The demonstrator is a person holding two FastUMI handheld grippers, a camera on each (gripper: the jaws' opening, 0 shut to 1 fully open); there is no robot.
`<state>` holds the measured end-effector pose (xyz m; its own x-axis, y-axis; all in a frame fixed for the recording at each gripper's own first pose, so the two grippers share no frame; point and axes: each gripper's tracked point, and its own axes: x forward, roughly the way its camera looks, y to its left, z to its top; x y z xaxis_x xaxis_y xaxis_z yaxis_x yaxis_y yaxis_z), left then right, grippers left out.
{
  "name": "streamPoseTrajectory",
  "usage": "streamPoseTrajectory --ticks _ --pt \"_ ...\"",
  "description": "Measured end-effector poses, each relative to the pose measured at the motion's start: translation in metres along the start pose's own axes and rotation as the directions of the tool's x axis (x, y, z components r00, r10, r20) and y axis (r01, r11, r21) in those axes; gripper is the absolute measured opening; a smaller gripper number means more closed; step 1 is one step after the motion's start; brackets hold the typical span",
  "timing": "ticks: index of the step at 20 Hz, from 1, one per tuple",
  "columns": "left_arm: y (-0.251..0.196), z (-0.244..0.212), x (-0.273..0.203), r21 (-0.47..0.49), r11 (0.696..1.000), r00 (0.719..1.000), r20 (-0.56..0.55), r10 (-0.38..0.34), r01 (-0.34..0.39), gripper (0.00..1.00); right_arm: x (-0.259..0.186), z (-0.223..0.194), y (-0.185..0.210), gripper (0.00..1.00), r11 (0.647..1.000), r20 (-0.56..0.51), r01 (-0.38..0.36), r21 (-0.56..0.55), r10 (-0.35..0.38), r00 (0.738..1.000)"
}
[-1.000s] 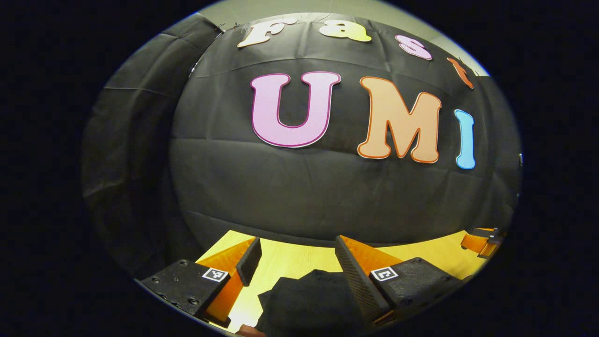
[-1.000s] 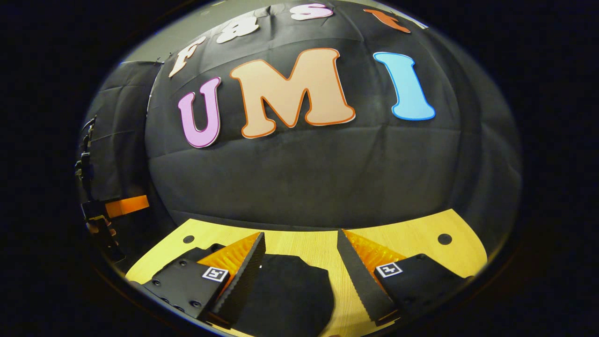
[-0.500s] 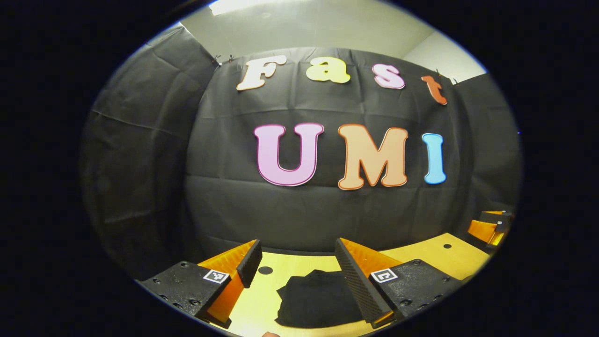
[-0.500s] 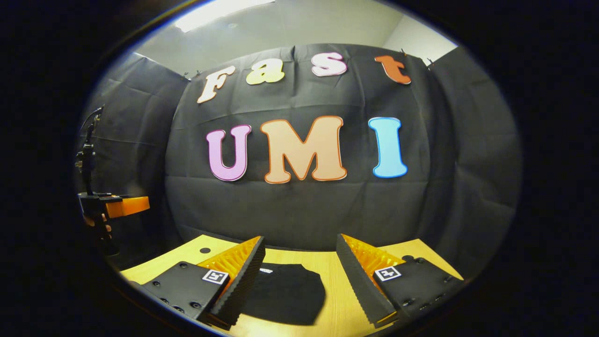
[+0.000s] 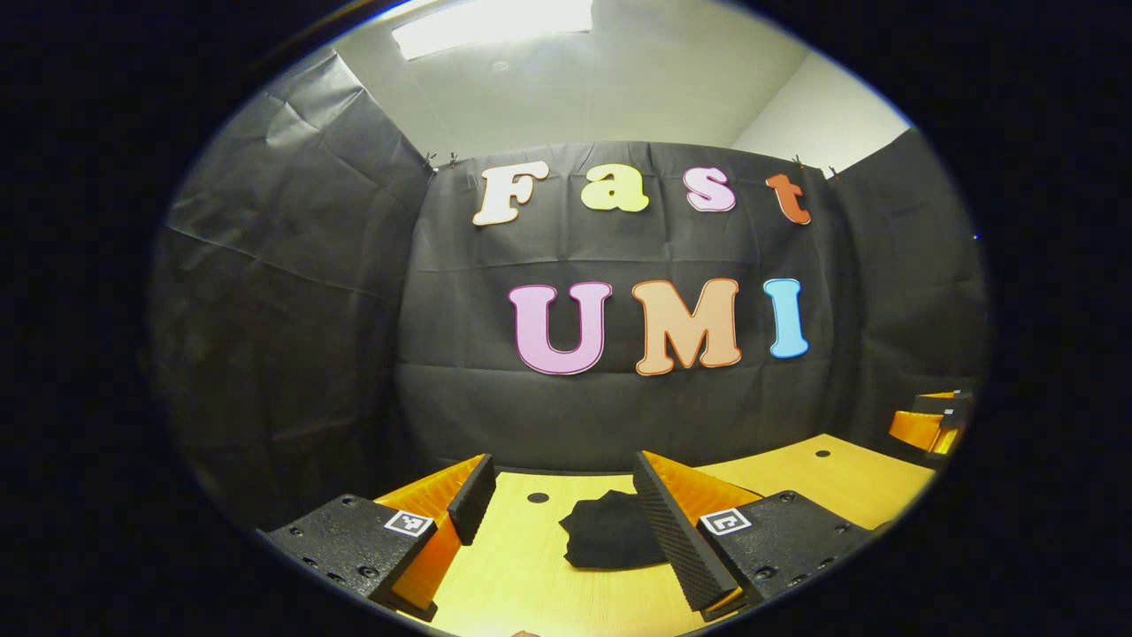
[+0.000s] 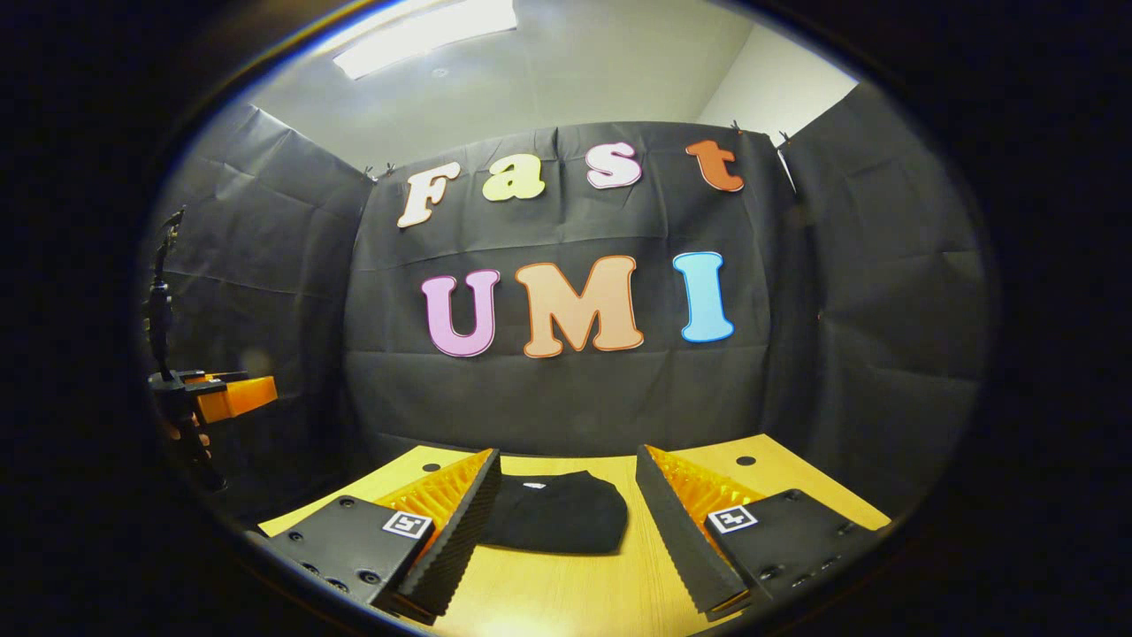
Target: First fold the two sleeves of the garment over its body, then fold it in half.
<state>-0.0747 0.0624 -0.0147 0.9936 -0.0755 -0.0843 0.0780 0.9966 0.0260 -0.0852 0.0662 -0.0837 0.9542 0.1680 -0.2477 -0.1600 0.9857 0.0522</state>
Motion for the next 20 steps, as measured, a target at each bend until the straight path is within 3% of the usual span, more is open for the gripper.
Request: streamPoseTrajectory --ticks 1,2,4,7,10,11,20 --pt "0.006 0.003 -0.01 0.012 1.0 1.0 0.011 0.022 -0.023 0.94 -0.011 0.001 0.003 0.94 1.0 0.003 0.0 0.001 0.0 1.0" --pt "0.012 0.007 -0.016 0.026 0.999 0.999 0.017 0.047 -0.048 0.94 -0.019 0.002 0.007 0.97 1.0 0.01 -0.007 0.001 0.007 1.0" --pt "0.01 0.018 -0.028 0.054 0.997 0.998 0.038 0.048 -0.05 0.93 -0.03 0.011 0.01 0.94 1.0 0.035 -0.011 -0.01 0.011 0.999" --pt "0.003 0.034 -0.036 0.076 0.997 0.997 0.076 0.029 -0.034 0.94 -0.037 0.018 0.012 1.0 1.0 0.049 -0.017 -0.003 0.017 0.999" --pt "-0.001 0.04 -0.039 0.064 0.998 0.996 0.085 0.024 -0.029 0.94 -0.044 0.023 0.007 1.0 1.0 0.071 -0.003 -0.004 0.003 0.997" --pt "-0.005 0.041 -0.041 0.051 0.998 0.996 0.085 0.016 -0.02 0.92 -0.046 0.023 0.006 0.94 1.0 0.071 -0.004 -0.009 0.004 0.997" --pt "-0.017 0.027 -0.026 0.04 0.999 1.0 0.026 -0.014 0.013 0.94 -0.048 0.017 -0.009 0.97 1.0 0.071 0.021 -0.021 -0.02 0.997"
